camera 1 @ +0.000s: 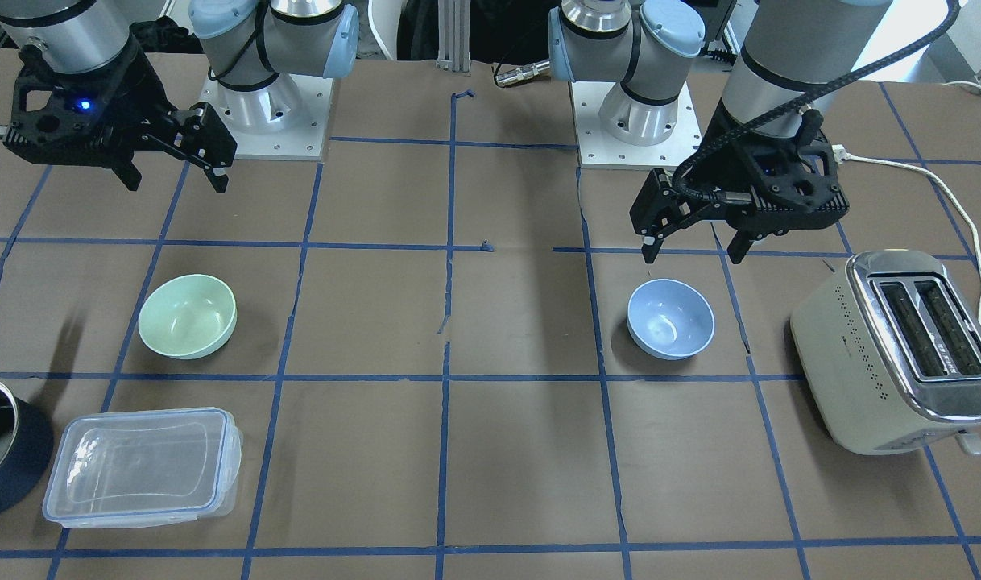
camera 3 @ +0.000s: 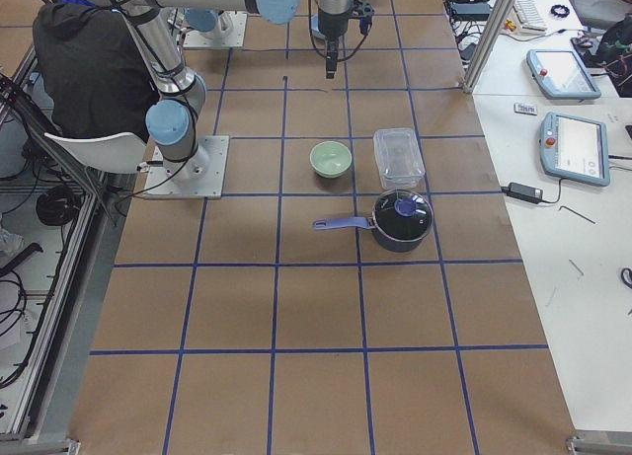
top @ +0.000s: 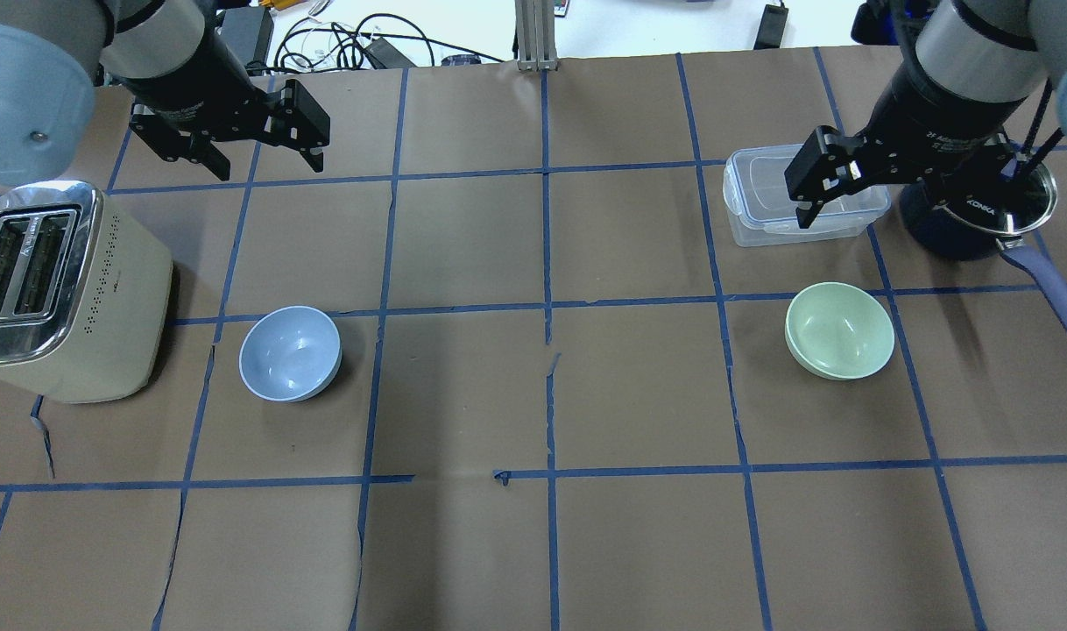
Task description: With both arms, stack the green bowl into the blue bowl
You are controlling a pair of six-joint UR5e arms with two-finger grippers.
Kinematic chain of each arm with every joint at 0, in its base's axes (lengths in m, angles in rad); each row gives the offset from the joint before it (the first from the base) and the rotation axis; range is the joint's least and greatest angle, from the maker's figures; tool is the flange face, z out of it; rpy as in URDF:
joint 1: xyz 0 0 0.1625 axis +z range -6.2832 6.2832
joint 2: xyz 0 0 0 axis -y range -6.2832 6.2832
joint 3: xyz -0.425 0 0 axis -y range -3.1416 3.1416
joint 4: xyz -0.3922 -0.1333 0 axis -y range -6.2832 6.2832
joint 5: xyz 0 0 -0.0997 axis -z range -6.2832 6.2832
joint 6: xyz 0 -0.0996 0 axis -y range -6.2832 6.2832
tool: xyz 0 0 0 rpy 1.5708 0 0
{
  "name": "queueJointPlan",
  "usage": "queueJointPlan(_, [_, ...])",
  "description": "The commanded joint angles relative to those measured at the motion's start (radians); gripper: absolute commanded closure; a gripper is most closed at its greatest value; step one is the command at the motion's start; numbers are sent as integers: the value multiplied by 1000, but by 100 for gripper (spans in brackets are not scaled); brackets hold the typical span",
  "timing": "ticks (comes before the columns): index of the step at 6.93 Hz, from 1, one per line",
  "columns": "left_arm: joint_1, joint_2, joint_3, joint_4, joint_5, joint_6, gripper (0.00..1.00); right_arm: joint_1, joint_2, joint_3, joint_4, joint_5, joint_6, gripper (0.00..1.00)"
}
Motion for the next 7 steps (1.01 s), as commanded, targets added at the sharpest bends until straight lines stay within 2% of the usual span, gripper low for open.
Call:
queueJointPlan(1, [-4,-7,0,-1,2,-12,0,14,-4,5,4,-1,11,0])
queueJointPlan(5, [-5,-9,2,-3,13,-22,0,33,-3,9,7,-8,43,0])
queueJointPlan(7, [-7,-10,2,-4,12,-22,0,33,-6,9,8,-38,42,0])
